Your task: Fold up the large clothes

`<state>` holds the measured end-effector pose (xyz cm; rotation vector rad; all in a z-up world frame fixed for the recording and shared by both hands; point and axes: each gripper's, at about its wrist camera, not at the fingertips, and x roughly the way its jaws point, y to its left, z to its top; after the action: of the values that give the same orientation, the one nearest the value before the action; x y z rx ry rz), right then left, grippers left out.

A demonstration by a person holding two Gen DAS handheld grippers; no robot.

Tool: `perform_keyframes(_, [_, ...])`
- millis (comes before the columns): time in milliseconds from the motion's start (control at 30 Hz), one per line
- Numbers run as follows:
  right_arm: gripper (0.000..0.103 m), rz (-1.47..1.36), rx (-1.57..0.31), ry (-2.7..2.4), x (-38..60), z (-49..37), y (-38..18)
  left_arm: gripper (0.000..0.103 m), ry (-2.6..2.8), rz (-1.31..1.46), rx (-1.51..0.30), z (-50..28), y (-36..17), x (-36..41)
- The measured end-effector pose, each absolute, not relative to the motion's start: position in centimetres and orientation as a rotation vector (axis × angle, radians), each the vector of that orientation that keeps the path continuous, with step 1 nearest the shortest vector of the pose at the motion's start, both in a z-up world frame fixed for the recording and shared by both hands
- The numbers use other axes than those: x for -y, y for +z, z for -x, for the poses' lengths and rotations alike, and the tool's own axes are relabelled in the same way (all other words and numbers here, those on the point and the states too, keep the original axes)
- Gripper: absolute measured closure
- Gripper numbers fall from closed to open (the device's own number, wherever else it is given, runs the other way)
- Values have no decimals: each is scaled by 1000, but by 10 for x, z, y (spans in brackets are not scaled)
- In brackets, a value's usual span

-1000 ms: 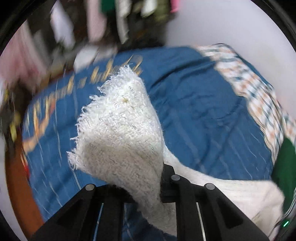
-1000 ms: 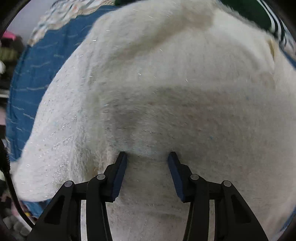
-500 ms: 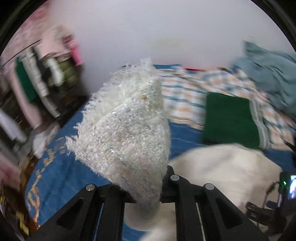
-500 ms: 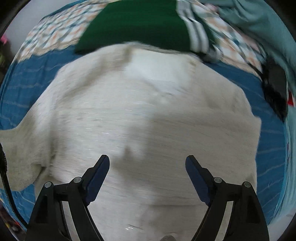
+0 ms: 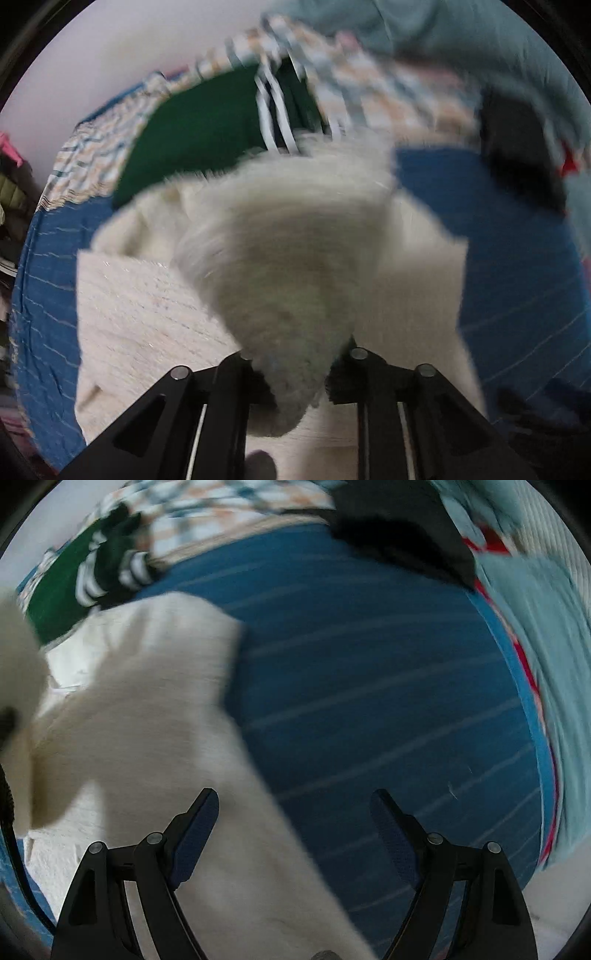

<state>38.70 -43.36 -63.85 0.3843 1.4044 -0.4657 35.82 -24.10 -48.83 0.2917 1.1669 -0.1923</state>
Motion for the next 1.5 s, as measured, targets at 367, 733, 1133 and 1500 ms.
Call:
perform_keyframes(367, [17,-632,-1398,-254,463,-333,-629,9,-211,-147,-1210,-318,-453,168])
perform_keyframes(733, [18,-936,-1709,234,259,-317,-677,9,380,-22,-1444,-211,-478,-123])
perform_keyframes(1133, [97,-804,-1879,-12,139,-291,-750,9,282,84,-1442,-195,-507,-147])
perform_keyframes(1500, [99,-512,-1863,-100,152,-272,-706,9,201,2,-1424,-186,-494,-126])
